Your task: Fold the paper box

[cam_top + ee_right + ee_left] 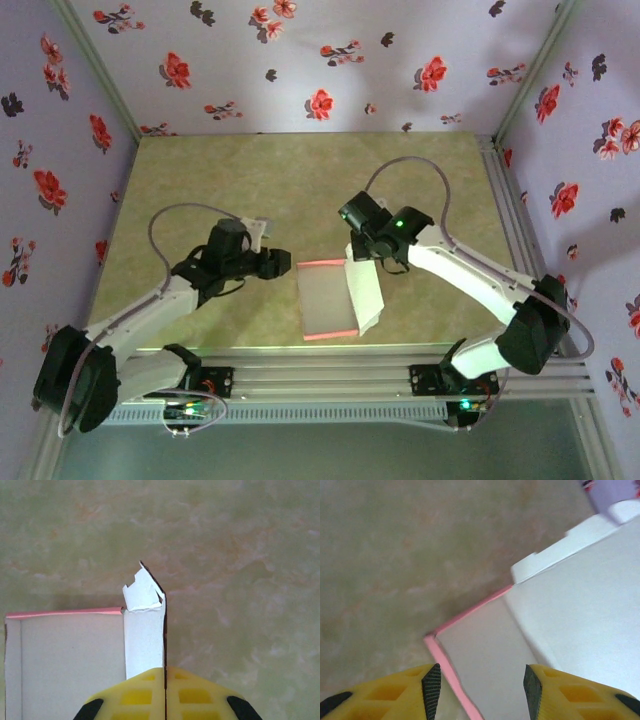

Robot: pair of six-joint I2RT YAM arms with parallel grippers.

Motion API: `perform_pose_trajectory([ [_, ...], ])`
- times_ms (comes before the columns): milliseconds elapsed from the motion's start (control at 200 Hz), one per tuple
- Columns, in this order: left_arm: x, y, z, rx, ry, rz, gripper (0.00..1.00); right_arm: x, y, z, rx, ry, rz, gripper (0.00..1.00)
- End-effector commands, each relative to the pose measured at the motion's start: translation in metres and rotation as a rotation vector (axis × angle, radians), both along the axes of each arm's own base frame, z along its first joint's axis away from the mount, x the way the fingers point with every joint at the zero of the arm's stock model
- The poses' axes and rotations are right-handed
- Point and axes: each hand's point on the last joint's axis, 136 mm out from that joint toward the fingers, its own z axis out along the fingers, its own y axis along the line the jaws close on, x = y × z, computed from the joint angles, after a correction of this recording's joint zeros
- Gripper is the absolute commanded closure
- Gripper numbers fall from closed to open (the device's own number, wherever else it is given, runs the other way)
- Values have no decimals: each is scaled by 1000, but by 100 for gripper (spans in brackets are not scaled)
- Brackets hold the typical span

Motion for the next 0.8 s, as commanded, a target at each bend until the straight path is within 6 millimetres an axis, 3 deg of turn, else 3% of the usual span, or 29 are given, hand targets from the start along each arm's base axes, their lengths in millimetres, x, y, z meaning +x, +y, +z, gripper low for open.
perform_pose_trajectory([
  [0,5,-8,32,-59,-140,-129,50,8,24,-2,12,-2,246,96],
  [170,13,-27,38,-92,-224,-257,49,14,39,-4,-89,27,446,100],
  [285,17,-40,31,-81,-244,-366,48,13,50,-5,-88,32,547,100],
  [550,42,-50,20,-130,-309,-455,45,8,61,4,-54,22,638,100],
  [795,41,-67,22,-222,-315,-592,43,-1,69,14,-10,24,692,100],
])
